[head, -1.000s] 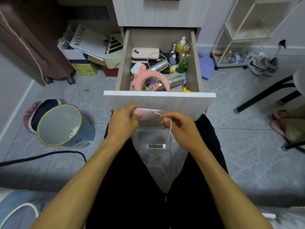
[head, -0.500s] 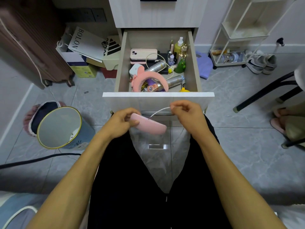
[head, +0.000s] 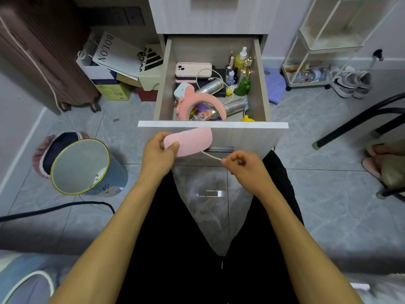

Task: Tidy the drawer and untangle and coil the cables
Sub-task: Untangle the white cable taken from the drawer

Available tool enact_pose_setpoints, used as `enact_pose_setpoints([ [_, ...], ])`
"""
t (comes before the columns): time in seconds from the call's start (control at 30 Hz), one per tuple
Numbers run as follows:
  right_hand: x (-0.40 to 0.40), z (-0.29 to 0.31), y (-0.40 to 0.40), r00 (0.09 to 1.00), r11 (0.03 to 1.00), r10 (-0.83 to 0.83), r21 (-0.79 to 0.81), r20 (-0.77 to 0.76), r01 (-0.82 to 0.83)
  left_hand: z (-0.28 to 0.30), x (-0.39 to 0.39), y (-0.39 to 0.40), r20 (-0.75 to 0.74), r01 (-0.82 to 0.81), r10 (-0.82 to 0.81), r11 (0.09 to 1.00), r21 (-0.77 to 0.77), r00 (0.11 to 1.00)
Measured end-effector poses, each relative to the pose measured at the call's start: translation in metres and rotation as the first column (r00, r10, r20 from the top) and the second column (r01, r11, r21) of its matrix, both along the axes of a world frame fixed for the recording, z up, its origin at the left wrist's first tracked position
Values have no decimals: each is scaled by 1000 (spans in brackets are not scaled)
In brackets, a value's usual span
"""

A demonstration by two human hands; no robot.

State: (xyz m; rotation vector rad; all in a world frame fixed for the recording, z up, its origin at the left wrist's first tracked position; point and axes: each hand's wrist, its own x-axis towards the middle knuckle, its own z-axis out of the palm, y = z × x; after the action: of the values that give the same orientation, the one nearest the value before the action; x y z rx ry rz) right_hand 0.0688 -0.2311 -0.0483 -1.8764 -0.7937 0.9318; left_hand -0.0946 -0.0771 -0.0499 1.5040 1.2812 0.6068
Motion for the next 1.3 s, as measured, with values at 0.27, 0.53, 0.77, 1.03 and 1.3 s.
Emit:
enact_pose_setpoints([
  [0.27,20,25,8,959,986,164,-18,232,-165,8,-4,-1,-223,405,-367,901,153,903],
  [0.53,23,31,18,943,969,242,-7,230,-247,20,-5,-3,-393,569,-474,804,171,788],
  [0.77,30,18,26,990,989,141,51,-30,-140,16,-17,2,21,592,-592,804,-45,806],
  [1.03,8,-1,27,980,980,200,16,10,-200,5,-10,-15,337,228,-35,801,-553,941],
  [1.3,-10,1,19,842,914,405,-144,356,-379,1,1,-18,99,-35,52,985,-166,994],
])
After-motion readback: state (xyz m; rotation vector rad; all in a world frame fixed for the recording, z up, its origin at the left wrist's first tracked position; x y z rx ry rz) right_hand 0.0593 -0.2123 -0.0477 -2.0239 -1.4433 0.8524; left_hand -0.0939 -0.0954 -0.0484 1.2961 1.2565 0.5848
